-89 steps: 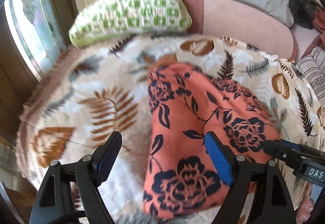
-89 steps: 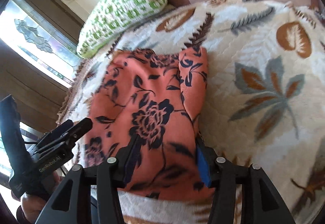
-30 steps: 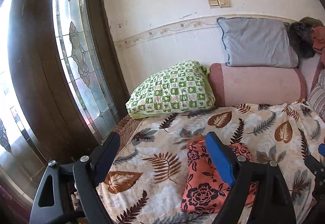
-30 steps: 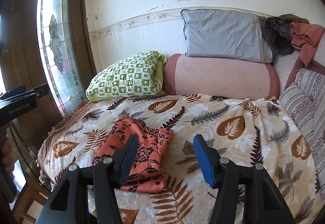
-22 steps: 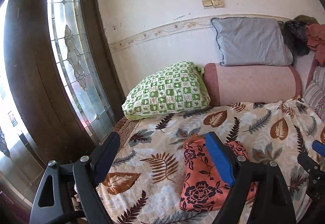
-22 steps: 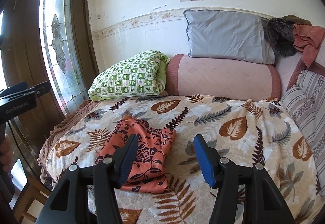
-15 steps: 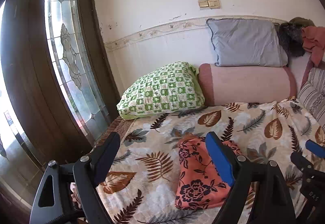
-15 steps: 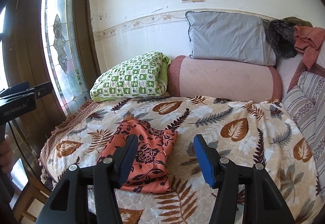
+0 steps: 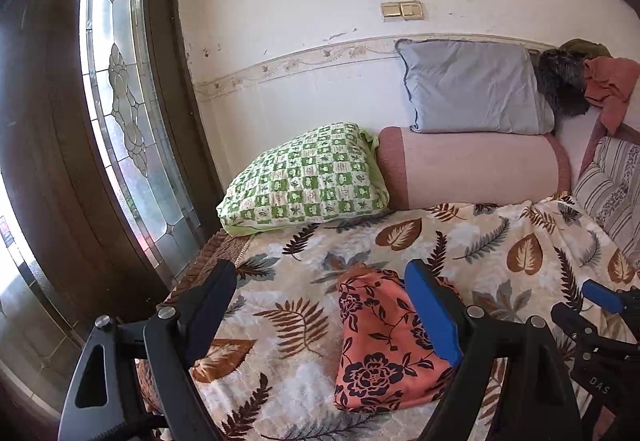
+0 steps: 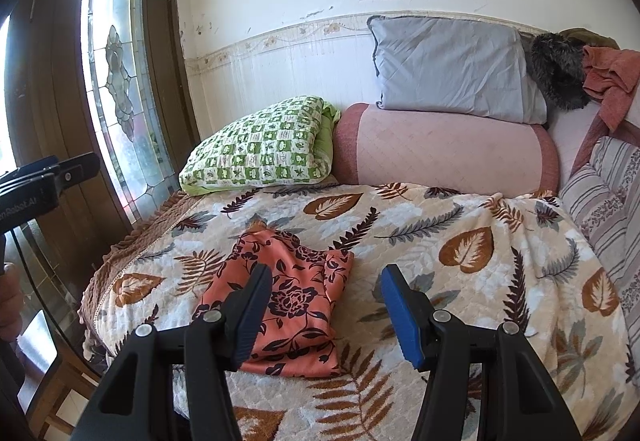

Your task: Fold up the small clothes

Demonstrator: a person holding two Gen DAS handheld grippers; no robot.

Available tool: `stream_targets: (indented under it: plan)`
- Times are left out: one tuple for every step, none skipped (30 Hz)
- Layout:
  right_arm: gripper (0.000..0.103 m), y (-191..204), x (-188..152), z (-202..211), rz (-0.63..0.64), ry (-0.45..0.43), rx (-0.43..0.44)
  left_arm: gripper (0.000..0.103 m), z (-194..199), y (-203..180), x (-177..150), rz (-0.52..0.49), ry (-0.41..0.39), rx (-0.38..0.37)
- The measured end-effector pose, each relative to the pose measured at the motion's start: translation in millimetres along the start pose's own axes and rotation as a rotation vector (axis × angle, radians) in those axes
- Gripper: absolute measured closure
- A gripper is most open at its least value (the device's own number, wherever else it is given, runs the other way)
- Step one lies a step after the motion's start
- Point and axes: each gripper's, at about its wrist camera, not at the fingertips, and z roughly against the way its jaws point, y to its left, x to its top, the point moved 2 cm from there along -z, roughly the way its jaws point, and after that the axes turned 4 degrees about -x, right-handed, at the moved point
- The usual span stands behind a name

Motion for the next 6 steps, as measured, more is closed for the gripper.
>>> stream_targets:
  plan:
    - [0.043, 0, 0, -1, 0.002, 0.003, 0.0, 0.017, -1, 1, 0, 0.003, -0.002, -0.005]
    - [0.043, 1, -1, -3, 0.003, 0.006, 0.0, 0.017, -2, 1, 0, 0.008, -0.007, -0.01]
    - [0.043, 1, -1, -5, 0.004, 0.009, 0.0, 0.017, -3, 1, -1, 0.011, -0.01, -0.01]
    - [0.043, 0, -2, -8, -0.001, 0.015, 0.002, 0.017, -5, 2, -2, 0.013, -0.013, -0.009]
    - [0.043, -1, -2, -10, -0.008, 0.021, 0.004, 0.016, -9, 3, -3, 0.018, -0.01, -0.01]
    - [0.043, -3, -3, -14, -0.017, 0.028, 0.005, 0.007, -15, 4, -5, 0.026, 0.002, -0.021]
